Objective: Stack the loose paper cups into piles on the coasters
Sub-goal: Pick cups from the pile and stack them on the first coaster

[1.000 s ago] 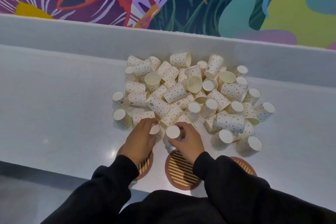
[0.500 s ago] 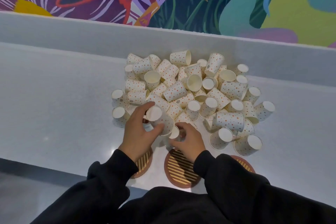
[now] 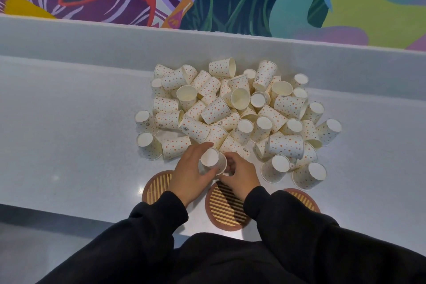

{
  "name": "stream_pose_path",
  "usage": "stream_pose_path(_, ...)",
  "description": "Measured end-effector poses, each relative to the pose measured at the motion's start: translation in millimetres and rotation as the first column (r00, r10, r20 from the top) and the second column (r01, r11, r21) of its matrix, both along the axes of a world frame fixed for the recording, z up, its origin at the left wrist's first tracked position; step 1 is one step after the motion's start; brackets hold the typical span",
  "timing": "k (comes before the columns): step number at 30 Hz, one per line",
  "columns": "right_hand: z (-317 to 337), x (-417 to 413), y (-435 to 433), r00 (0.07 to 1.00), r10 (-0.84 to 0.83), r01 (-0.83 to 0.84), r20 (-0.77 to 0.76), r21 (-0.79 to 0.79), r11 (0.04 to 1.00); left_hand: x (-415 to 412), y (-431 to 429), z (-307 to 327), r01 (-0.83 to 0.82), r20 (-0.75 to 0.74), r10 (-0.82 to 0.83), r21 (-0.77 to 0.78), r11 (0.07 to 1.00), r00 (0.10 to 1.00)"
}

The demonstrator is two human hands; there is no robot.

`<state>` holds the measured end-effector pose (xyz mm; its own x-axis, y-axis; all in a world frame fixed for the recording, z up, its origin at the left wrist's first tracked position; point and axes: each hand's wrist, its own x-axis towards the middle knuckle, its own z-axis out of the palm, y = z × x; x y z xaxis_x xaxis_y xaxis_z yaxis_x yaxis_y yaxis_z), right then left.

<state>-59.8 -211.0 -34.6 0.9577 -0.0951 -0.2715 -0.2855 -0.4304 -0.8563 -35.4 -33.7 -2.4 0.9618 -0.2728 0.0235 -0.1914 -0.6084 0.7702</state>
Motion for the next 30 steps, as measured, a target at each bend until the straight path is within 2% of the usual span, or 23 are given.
stream_pose_path(5,1.5,-2.3,-13.0,0.997,-0.067,0.069,0.032,-0.06,0.996,1.2,-3.4,-10.2,0.076,-0.017,-0.075,0.099,0.992,0.997)
stream_pose_path(8,2.4,-0.1,-24.3,0.985,-0.095,0.126,0.143,-0.22,0.967,-0.4,-1.8,-15.9,0.094,-0.079,-0.084,0.129,0.987,0.993)
stream_pose_path(11,-0.6,4.0,-33.0,0.971,-0.069,0.152,0.227,-0.371,0.916,-0.8,-0.4,-19.5,0.083,-0.131,-0.067,0.123,0.989,0.989)
stream_pose_path(15,-5.2,3.4,-35.0,0.984,0.038,0.051,0.175,-0.479,0.877,-1.6,-0.8,-24.0,0.065,-0.177,-0.049,0.084,0.994,0.983)
stream_pose_path(21,-9.1,1.6,-32.5,0.983,0.114,-0.024,0.143,-0.519,0.854,0.2,1.4,-25.1,-0.002,-0.193,0.008,0.03,1.0,0.981)
stream_pose_path(25,-9.8,3.4,-34.3,0.984,0.102,-0.015,0.148,-0.496,0.868,0.1,7.1,-22.3,-0.043,-0.284,0.028,-0.049,0.998,0.959)
stream_pose_path(30,-8.9,3.2,-37.2,0.982,0.099,-0.014,0.161,-0.463,0.886,-4.0,23.9,-12.1,-0.187,-0.368,0.124,-0.139,0.973,0.921)
